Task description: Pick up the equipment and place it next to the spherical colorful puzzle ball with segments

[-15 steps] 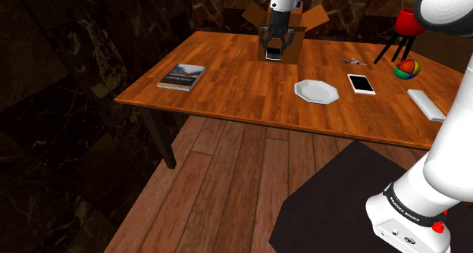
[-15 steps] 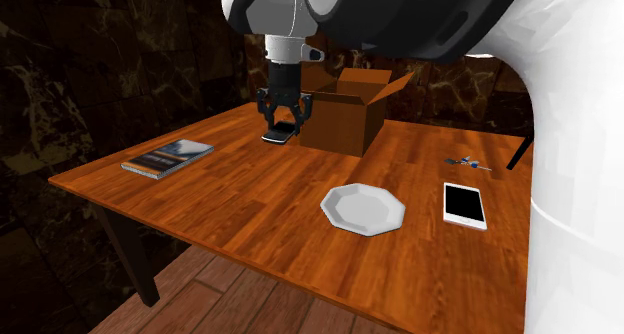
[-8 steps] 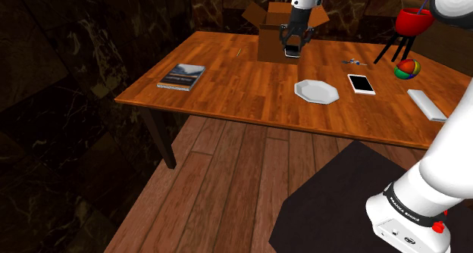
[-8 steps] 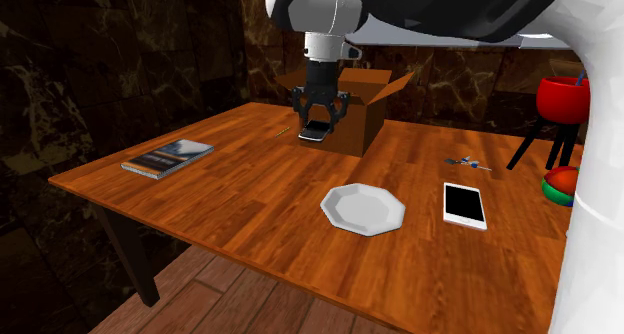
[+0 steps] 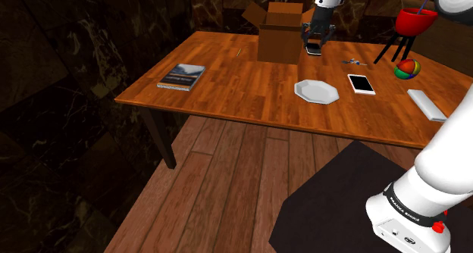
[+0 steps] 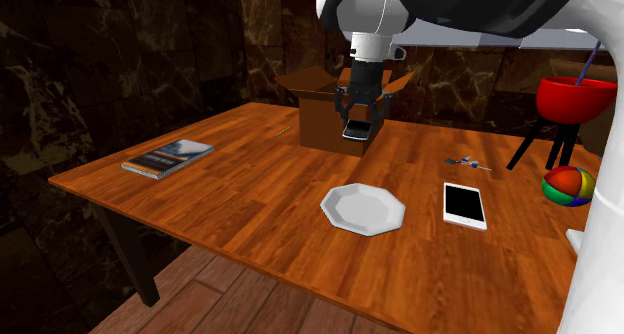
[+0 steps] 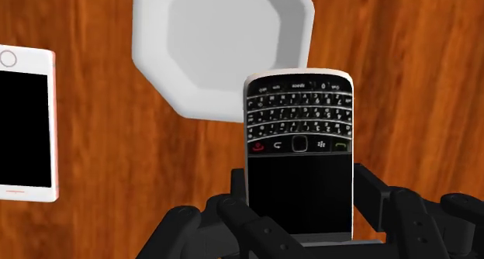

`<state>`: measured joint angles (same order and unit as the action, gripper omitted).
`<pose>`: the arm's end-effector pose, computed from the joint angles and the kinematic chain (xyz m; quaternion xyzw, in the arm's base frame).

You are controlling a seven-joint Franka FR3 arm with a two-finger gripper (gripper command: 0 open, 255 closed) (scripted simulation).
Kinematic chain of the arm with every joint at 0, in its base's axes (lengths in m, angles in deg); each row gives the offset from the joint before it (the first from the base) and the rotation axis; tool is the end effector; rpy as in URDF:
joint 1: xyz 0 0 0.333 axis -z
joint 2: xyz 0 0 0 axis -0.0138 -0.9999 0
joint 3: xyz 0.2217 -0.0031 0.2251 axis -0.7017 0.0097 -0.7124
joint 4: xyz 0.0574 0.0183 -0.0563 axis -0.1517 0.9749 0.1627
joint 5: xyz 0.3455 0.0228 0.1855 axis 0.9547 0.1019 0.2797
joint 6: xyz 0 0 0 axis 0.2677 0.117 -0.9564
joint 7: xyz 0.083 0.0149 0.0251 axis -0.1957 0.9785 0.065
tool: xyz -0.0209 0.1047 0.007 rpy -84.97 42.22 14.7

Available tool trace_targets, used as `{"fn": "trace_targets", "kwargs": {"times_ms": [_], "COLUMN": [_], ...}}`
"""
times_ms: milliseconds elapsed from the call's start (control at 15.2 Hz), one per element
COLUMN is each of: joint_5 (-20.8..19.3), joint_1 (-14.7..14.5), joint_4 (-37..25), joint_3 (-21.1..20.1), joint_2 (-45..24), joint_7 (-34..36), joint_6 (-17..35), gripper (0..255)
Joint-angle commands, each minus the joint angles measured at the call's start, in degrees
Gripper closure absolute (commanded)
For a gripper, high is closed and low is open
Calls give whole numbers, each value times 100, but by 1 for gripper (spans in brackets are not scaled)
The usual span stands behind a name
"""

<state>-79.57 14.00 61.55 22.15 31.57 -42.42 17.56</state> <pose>0.5844 -0.2365 0.5010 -0.9356 0.3516 0.0028 0.0315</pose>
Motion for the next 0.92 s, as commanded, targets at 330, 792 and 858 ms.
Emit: {"fn": "trace_targets", "kwargs": {"times_ms": [330, 792, 858], "joint_5": [95, 255, 284], "joint_1": [563, 1189, 1286], "joint_4": [-222, -863, -992], "joint_3": [326, 609, 643], "joint_2": [-163, -626, -717], "joint_7": [-893, -1767, -1888], "joint_6": [-129, -391, -441], "gripper": [255, 255, 255]}}
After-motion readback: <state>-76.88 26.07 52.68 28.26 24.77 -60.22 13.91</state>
